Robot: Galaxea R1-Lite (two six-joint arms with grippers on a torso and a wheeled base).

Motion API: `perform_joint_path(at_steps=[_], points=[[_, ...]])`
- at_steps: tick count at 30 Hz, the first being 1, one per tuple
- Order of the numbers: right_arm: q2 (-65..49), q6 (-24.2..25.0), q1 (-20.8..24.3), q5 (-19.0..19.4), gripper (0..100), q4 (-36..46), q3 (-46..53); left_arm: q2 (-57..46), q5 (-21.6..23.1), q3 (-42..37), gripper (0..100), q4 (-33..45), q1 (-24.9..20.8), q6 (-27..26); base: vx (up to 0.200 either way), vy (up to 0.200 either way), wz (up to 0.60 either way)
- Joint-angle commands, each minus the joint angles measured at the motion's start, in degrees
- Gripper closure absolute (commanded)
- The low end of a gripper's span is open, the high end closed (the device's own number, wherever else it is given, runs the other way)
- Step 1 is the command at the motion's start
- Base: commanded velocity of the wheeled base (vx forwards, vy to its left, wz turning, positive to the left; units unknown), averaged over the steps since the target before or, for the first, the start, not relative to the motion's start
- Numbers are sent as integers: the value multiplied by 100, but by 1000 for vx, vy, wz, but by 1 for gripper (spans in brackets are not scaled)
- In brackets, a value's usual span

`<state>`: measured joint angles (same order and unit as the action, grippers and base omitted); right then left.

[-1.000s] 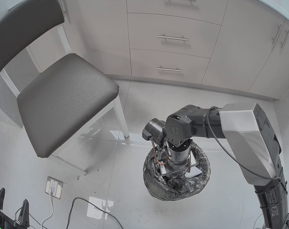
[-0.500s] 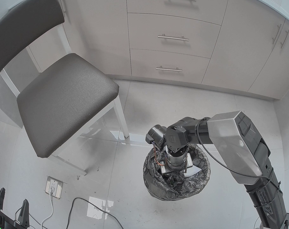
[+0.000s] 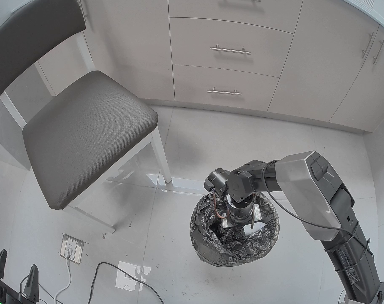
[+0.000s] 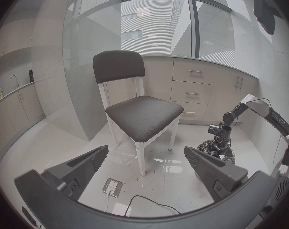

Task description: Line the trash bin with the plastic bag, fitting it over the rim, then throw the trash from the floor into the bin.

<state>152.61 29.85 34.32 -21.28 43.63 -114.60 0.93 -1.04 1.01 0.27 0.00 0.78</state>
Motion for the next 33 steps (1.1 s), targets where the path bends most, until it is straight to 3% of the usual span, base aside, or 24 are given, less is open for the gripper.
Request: perform_joint_path(at_steps=[1, 16, 24, 33], points=[[172, 12, -74, 2, 100, -135, 1, -93, -2, -101, 0, 0, 0, 1, 0, 0, 0], [752, -76, -127, -332, 100, -1225, 1, -93, -2, -101, 0, 0, 0, 1, 0, 0, 0], [1104, -481, -188, -579, 100, -2043, 1, -93, -2, -101, 0, 0, 0, 1, 0, 0, 0], [1192, -507, -232, -579, 100, -2245, 1, -93, -2, -101, 0, 0, 0, 1, 0, 0, 0]])
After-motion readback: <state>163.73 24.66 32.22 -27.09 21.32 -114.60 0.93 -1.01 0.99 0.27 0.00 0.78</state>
